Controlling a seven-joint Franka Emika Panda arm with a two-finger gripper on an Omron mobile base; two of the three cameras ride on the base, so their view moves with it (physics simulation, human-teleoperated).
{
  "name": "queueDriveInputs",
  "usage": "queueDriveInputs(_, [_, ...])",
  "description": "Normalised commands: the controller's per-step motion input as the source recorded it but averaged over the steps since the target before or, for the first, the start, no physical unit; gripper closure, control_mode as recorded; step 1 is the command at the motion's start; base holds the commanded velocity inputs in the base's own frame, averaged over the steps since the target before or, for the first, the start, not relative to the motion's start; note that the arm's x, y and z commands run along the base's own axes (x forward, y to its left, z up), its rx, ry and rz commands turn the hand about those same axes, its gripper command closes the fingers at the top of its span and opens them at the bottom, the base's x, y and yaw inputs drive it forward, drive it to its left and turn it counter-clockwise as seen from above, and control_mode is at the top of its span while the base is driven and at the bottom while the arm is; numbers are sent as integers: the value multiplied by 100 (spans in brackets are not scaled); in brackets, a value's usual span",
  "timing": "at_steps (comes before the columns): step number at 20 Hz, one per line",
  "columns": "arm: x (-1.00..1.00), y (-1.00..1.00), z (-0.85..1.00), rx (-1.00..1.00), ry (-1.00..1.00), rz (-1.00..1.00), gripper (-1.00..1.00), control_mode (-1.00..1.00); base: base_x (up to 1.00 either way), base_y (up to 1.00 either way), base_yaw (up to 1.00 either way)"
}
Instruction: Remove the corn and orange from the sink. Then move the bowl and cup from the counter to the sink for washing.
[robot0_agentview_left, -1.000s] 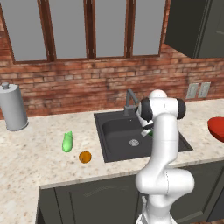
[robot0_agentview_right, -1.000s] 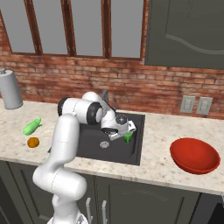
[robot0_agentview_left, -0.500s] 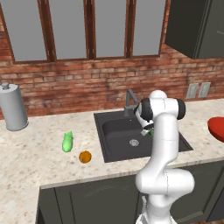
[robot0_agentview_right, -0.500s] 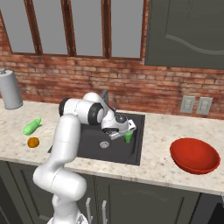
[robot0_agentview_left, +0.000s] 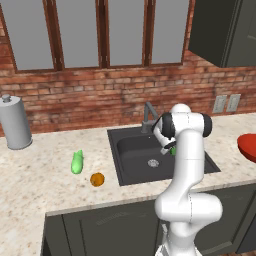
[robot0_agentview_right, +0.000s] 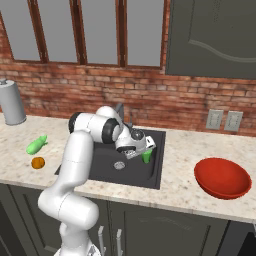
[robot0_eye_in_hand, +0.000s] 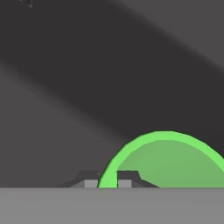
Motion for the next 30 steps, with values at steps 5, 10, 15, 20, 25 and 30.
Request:
queueDriveInputs(5, [13, -15, -17, 0, 0, 1, 100, -100, 0, 0, 0])
queueDriveInputs(10, [8, -10, -12, 0, 0, 0, -100, -100, 0, 0, 0])
queueDriveInputs(15, [5, -10, -5, 0, 0, 0, -100, -100, 0, 0, 0])
queueDriveInputs(20, [7, -5, 0, 0, 0, 0, -100, -100, 0, 0, 0])
queueDriveInputs(25, [1, -3, 15, 0, 1, 0, -100, -100, 0, 0, 0])
queueDriveInputs(30, [-2, -4, 34, 0, 0, 0, -100, -100, 0, 0, 0])
